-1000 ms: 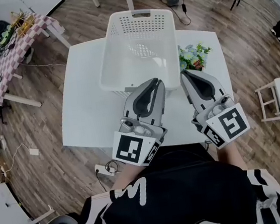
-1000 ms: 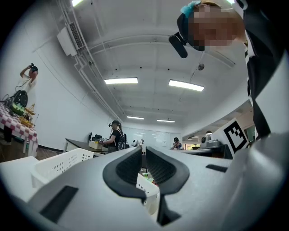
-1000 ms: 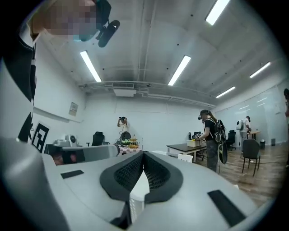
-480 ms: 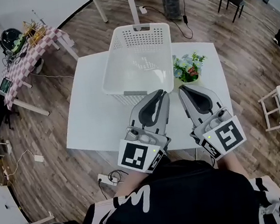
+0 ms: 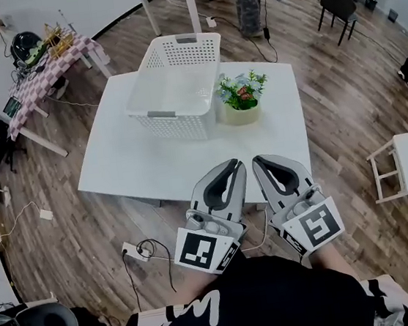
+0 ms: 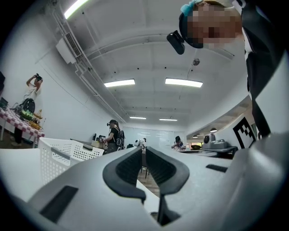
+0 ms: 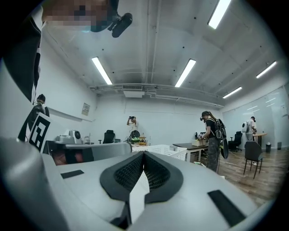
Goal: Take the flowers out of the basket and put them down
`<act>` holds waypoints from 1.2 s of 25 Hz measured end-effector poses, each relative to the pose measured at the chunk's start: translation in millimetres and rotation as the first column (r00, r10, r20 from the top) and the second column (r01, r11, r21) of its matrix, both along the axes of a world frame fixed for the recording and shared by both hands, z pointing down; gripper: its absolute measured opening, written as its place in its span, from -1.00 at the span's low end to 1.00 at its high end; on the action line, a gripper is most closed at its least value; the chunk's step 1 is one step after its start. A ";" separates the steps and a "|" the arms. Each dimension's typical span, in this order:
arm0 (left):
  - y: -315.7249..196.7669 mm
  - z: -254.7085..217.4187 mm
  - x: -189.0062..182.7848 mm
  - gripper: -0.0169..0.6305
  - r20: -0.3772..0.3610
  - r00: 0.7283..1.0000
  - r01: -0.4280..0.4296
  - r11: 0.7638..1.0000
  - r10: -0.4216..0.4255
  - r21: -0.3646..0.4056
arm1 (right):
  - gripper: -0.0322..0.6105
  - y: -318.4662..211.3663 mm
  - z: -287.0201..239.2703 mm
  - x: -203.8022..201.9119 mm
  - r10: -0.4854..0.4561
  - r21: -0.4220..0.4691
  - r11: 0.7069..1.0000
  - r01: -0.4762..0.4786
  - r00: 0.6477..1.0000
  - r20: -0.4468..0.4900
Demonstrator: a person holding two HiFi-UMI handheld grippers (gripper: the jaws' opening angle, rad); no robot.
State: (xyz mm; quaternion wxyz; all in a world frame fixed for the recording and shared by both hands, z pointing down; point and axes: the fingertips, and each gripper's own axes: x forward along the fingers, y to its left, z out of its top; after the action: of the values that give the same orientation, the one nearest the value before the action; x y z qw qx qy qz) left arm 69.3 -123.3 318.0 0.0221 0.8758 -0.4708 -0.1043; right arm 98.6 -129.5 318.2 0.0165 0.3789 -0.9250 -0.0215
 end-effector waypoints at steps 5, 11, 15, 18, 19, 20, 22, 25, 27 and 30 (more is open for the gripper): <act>53.6 6.9 19.7 -0.85 0.004 0.998 0.067 0.998 -0.067 -0.008 | -0.85 50.5 3.2 21.0 -0.053 0.000 0.999 0.053 0.999 0.008; 104.4 7.0 34.7 -0.85 0.013 0.994 0.106 0.994 -0.106 -0.024 | -0.85 96.9 -0.1 28.5 -0.111 -0.003 0.994 0.111 0.994 0.022; 120.2 0.7 33.6 -0.85 0.019 0.991 0.129 0.992 -0.129 -0.012 | -0.85 112.2 -4.6 32.7 -0.126 0.005 0.992 0.126 0.992 0.033; 130.1 -2.2 33.8 -0.85 0.026 0.991 0.133 0.991 -0.133 -0.002 | -0.85 122.6 -4.6 35.2 -0.124 0.008 0.992 0.124 0.992 0.035; 133.2 -2.7 33.8 -0.85 0.027 0.991 0.132 0.991 -0.132 0.001 | -0.85 125.8 -4.8 35.6 -0.123 0.010 0.992 0.123 0.992 0.037; 136.1 -2.6 33.7 -0.85 0.028 0.991 0.131 0.991 -0.131 0.003 | -0.85 129.0 -4.8 35.7 -0.123 0.012 0.992 0.123 0.992 0.038; 142.4 -1.8 32.9 -0.85 0.027 0.991 0.130 0.991 -0.130 0.003 | -0.85 136.1 -4.0 34.6 -0.124 0.014 0.992 0.124 0.992 0.036; 156.0 -2.0 32.5 -0.85 0.025 0.992 0.125 0.992 -0.125 0.003 | -0.85 150.9 -2.6 32.3 -0.126 0.009 0.992 0.126 0.992 0.031; 169.6 -3.7 31.4 -0.85 0.023 0.992 0.121 0.993 -0.121 0.007 | -0.85 164.6 -3.6 30.2 -0.125 0.011 0.992 0.125 0.992 0.031; 192.9 -5.4 23.9 -0.85 0.021 0.992 0.121 0.993 -0.122 0.012 | -0.85 188.4 -6.8 23.9 -0.119 0.022 0.993 0.118 0.992 0.034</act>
State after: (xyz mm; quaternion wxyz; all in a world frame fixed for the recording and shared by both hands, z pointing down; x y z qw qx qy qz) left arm 93.1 69.6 312.7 0.0060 0.8467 -0.5229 -0.0986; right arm 122.4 58.9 311.4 -0.0047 0.3239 -0.9457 -0.0250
